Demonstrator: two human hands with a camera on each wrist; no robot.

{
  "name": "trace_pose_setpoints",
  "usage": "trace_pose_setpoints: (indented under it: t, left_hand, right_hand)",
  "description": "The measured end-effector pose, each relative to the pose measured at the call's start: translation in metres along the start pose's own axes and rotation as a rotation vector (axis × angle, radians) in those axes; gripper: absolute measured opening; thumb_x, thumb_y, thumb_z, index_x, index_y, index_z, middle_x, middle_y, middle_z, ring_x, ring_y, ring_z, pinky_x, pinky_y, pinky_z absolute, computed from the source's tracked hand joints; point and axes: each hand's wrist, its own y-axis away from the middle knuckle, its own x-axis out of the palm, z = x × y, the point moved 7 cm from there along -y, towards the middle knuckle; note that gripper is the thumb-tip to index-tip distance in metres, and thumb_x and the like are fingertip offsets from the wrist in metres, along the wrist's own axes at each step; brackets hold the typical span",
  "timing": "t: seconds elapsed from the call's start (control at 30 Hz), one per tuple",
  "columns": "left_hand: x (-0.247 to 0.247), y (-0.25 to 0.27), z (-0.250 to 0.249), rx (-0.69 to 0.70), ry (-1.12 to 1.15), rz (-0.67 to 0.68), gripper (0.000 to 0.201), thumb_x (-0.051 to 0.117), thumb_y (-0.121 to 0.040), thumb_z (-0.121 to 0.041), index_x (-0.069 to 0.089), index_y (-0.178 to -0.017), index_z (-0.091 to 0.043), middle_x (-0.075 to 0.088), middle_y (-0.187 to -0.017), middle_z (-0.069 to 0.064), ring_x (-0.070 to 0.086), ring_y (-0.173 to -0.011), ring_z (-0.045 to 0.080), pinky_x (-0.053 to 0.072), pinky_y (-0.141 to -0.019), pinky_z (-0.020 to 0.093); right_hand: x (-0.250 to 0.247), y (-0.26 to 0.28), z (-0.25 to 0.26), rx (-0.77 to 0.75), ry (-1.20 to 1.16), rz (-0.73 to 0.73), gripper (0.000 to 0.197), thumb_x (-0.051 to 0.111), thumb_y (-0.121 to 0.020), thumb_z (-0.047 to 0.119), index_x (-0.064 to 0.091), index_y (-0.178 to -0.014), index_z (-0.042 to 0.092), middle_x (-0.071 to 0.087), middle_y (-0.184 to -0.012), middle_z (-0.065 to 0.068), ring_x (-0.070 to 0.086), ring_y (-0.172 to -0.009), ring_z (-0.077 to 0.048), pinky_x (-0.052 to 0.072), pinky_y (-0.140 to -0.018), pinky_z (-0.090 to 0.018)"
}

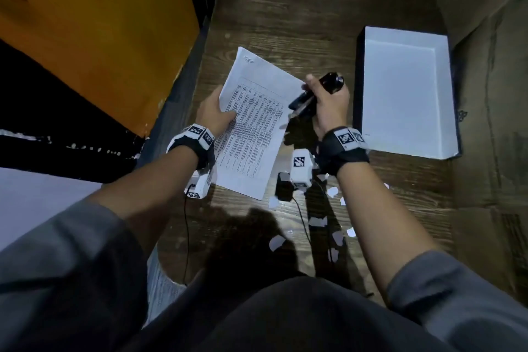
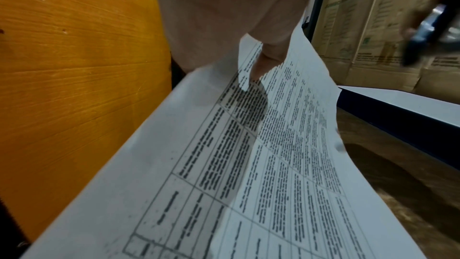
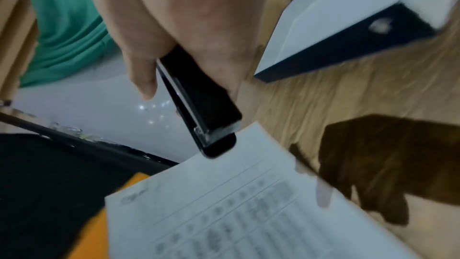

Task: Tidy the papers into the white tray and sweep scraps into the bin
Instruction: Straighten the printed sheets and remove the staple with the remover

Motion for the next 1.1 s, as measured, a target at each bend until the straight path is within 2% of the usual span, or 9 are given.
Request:
trace_pose_setpoints:
  t: [0.07, 0.13, 0.2, 0.33, 0.53, 0.7, 0.9, 1.03, 1.1]
  left_hand:
    - [-0.001, 0.003, 0.000, 0.022, 0.043, 0.013, 0.062, 0.065, -0.073, -0.015, 0.051, -0.133, -0.021, 0.066, -0.120, 0.007, 0.065, -0.105, 0.026, 0.056, -0.091, 0.048]
    - [-0.002, 0.007, 0.000, 0.040, 0.090, 0.020, 0.062, 0.063, -0.075, -0.012, 0.050, -0.135, -0.021, 0.065, -0.122, 0.006, 0.064, -0.108, 0.025, 0.054, -0.093, 0.048]
    - [-0.003, 0.010, -0.001, 0.056, 0.125, 0.017, 0.063, 0.061, -0.074, -0.013, 0.049, -0.136, -0.022, 0.065, -0.122, 0.006, 0.064, -0.109, 0.025, 0.054, -0.093, 0.049]
    - [-0.006, 0.012, 0.004, 0.056, 0.171, 0.006, 0.065, 0.061, -0.074, -0.013, 0.049, -0.136, -0.025, 0.066, -0.120, 0.004, 0.067, -0.105, 0.023, 0.057, -0.088, 0.050]
    - [-0.010, 0.013, 0.005, 0.083, 0.178, 0.013, 0.062, 0.061, -0.073, -0.015, 0.051, -0.133, -0.026, 0.068, -0.117, 0.007, 0.068, -0.102, 0.025, 0.058, -0.084, 0.050]
    - [-0.007, 0.011, 0.004, 0.089, 0.175, 0.024, 0.059, 0.061, -0.073, -0.019, 0.051, -0.131, -0.030, 0.068, -0.118, 0.005, 0.068, -0.100, 0.025, 0.059, -0.083, 0.052]
    - [-0.001, 0.009, -0.006, 0.132, 0.138, 0.019, 0.059, 0.062, -0.075, -0.017, 0.051, -0.132, -0.024, 0.068, -0.117, 0.006, 0.068, -0.098, 0.028, 0.059, -0.080, 0.052]
    - [0.001, 0.008, -0.008, 0.140, 0.130, 0.013, 0.056, 0.066, -0.079, -0.013, 0.051, -0.132, -0.025, 0.067, -0.119, -0.004, 0.067, -0.102, 0.018, 0.058, -0.087, 0.042]
    - [0.001, 0.008, -0.009, 0.148, 0.113, 0.007, 0.046, 0.066, -0.082, -0.011, 0.054, -0.124, -0.026, 0.068, -0.108, -0.004, 0.065, -0.084, 0.013, 0.056, -0.070, 0.032]
  right_hand:
    - [0.030, -0.002, 0.013, -0.069, -0.130, -0.020, 0.024, 0.075, -0.077, 0.009, 0.051, -0.079, 0.013, 0.069, -0.079, -0.015, 0.067, -0.075, -0.028, 0.056, -0.079, -0.050]
    - [0.052, -0.005, 0.027, -0.138, -0.235, -0.053, 0.021, 0.065, -0.084, 0.000, 0.047, -0.083, 0.010, 0.067, -0.073, -0.012, 0.065, -0.067, -0.024, 0.057, -0.068, -0.035]
    - [0.067, -0.009, 0.037, -0.190, -0.289, -0.061, 0.021, 0.059, -0.086, -0.007, 0.046, -0.085, 0.010, 0.064, -0.070, -0.009, 0.065, -0.065, -0.020, 0.055, -0.064, -0.028]
    - [0.087, -0.010, 0.041, -0.231, -0.268, -0.006, 0.020, 0.057, -0.088, -0.005, 0.046, -0.086, 0.012, 0.062, -0.068, -0.008, 0.064, -0.068, -0.024, 0.055, -0.071, -0.033]
    - [0.096, -0.011, 0.046, -0.230, -0.328, -0.008, 0.019, 0.055, -0.090, -0.004, 0.044, -0.087, 0.011, 0.061, -0.063, -0.005, 0.064, -0.067, -0.025, 0.056, -0.066, -0.030]
    - [0.111, -0.009, 0.039, -0.168, -0.310, 0.084, 0.021, 0.057, -0.089, -0.003, 0.044, -0.084, 0.012, 0.062, -0.058, 0.000, 0.063, -0.061, -0.022, 0.053, -0.061, -0.033]
    - [0.114, -0.009, 0.038, -0.147, -0.306, -0.016, 0.019, 0.058, -0.088, -0.001, 0.046, -0.076, 0.008, 0.056, -0.047, -0.005, 0.057, -0.046, -0.023, 0.050, -0.055, -0.030]
    - [0.114, -0.009, 0.041, -0.052, -0.265, -0.111, 0.017, 0.061, -0.090, 0.008, 0.049, -0.078, 0.006, 0.053, -0.038, -0.003, 0.054, -0.037, -0.019, 0.048, -0.046, -0.028]
    - [0.111, -0.009, 0.042, -0.003, -0.247, -0.161, 0.022, 0.060, -0.090, 0.011, 0.049, -0.072, 0.007, 0.050, -0.035, -0.002, 0.049, -0.031, -0.016, 0.047, -0.043, -0.027]
